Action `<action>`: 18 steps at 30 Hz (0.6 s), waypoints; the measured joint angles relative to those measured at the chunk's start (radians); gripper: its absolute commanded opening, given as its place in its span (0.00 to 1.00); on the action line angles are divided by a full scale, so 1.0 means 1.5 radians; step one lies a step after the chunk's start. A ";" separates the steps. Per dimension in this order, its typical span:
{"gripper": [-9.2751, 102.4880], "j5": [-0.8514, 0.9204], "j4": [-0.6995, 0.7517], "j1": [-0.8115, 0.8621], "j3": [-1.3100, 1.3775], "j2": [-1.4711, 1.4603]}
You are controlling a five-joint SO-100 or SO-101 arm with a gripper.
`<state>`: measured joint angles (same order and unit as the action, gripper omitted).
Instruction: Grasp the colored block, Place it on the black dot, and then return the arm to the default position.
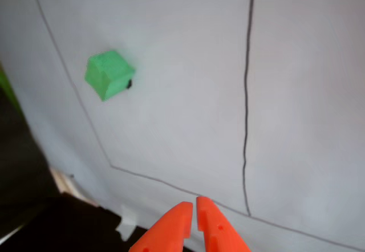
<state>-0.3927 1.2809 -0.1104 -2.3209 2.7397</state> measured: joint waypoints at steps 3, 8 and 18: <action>0.08 0.031 0.031 0.016 -0.057 0.117; 0.08 0.071 0.066 0.036 -0.126 0.266; 0.08 0.084 0.121 0.038 -0.156 0.353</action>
<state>-0.2669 1.4619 -0.0537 -2.5556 3.2689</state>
